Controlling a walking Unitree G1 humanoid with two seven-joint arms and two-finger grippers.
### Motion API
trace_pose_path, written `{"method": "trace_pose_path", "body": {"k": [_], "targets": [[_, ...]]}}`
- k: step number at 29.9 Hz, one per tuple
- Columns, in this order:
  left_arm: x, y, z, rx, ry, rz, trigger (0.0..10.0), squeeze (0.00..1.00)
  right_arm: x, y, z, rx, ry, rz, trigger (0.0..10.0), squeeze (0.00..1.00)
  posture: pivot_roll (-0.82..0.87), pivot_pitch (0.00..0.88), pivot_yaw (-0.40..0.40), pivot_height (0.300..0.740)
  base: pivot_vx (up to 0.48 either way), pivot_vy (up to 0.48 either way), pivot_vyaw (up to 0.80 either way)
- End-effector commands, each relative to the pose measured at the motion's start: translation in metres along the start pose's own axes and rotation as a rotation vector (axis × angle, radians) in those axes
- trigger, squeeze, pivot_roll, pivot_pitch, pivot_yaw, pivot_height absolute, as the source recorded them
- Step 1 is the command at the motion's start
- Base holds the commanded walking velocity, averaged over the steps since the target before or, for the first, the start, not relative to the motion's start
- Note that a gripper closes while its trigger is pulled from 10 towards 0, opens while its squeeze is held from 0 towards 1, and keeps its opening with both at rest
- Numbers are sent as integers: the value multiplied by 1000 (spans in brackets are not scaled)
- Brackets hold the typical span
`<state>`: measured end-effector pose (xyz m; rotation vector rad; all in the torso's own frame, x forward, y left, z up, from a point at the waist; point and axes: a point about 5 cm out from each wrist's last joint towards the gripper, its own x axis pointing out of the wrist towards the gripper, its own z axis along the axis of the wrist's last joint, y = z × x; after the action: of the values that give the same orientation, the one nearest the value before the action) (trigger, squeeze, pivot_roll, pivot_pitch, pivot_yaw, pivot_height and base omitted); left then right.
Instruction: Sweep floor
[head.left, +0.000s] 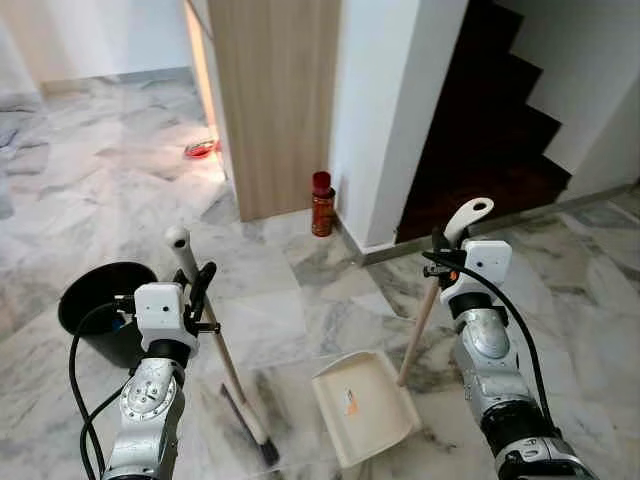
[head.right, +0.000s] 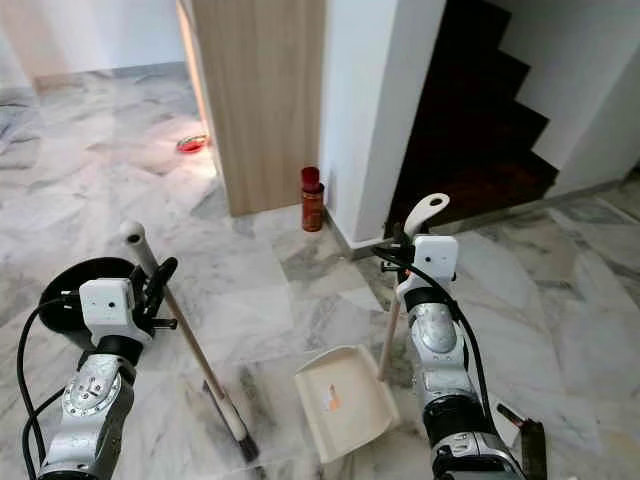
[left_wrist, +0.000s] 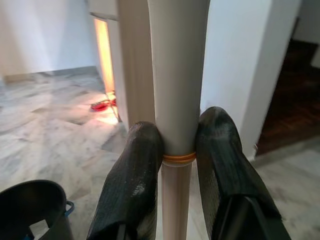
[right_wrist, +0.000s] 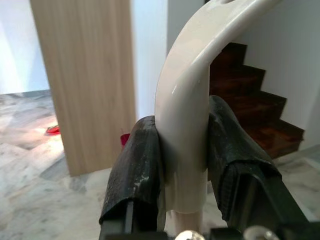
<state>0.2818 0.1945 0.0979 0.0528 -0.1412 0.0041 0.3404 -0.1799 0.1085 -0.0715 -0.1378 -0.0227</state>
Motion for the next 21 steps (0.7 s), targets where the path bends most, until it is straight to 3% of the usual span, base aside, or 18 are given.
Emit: {"method": "trace_pose_path", "body": {"k": [1, 4, 21], "targets": [[3, -1, 8, 38, -29, -15, 10000, 0, 5, 0, 11, -2, -46, 1, 10000, 0, -32, 0, -13, 740, 0, -472, -800], [3, -1, 8, 35, -36, -16, 10000, 0, 4, 0, 11, -2, -46, 2, 10000, 0, -28, 0, -16, 740, 0, -472, -800], [4, -3, 9, 34, -41, -33, 10000, 0, 4, 1, 10, -6, -43, 16, 10000, 0, -21, 0, -19, 740, 0, 0, -797]]}}
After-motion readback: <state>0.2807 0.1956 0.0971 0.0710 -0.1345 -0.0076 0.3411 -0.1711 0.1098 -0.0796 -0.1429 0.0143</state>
